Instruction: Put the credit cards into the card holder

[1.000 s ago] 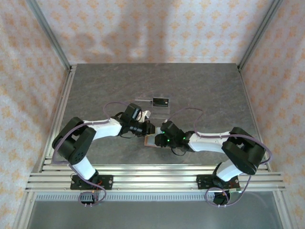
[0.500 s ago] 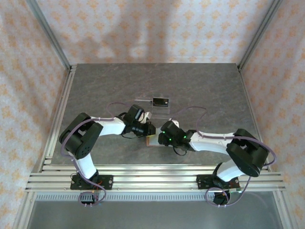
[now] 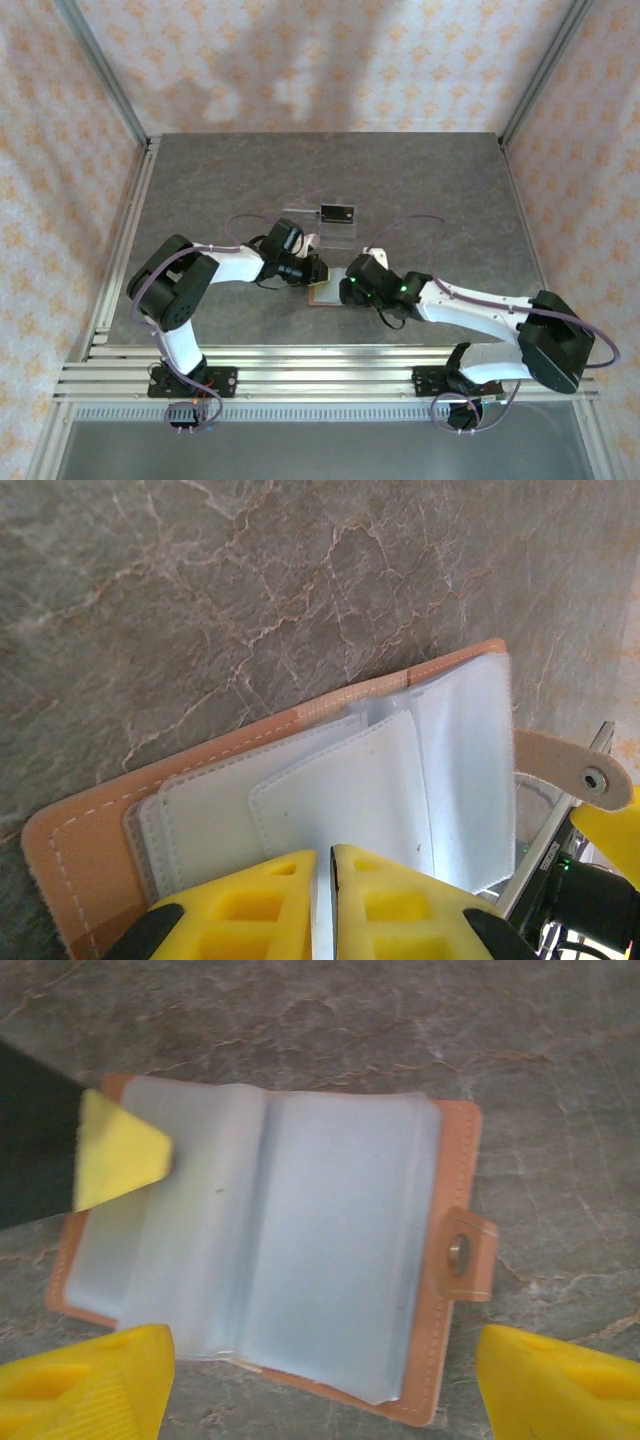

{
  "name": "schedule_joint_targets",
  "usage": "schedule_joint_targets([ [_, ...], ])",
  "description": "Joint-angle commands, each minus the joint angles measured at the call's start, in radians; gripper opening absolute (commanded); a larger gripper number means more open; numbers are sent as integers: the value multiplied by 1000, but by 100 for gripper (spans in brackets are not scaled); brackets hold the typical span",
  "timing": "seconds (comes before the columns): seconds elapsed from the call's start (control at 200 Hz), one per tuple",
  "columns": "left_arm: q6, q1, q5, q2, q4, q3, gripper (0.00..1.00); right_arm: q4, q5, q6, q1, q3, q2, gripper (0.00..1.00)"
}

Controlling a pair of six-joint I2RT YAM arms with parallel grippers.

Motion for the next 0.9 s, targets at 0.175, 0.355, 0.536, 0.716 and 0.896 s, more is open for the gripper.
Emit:
schedule_joint_targets([
  [0.175, 9, -2, -17, 40, -24, 1, 16, 19, -2, -55, 81, 130, 140, 78],
  [0.355, 12, 0, -6, 42, -25, 7, 16, -53, 103, -11, 78, 147, 236, 75],
  [0.536, -17, 7, 4, 17, 40, -20, 22, -5, 79, 2, 70, 123, 292, 68],
  [0.716, -21, 14, 8, -24, 46, -36, 36, 17, 70, 26, 64, 123, 313, 45],
  [0.896, -13, 18, 8, -35, 47, -61, 38, 55, 21, 45, 60, 96, 274, 32],
])
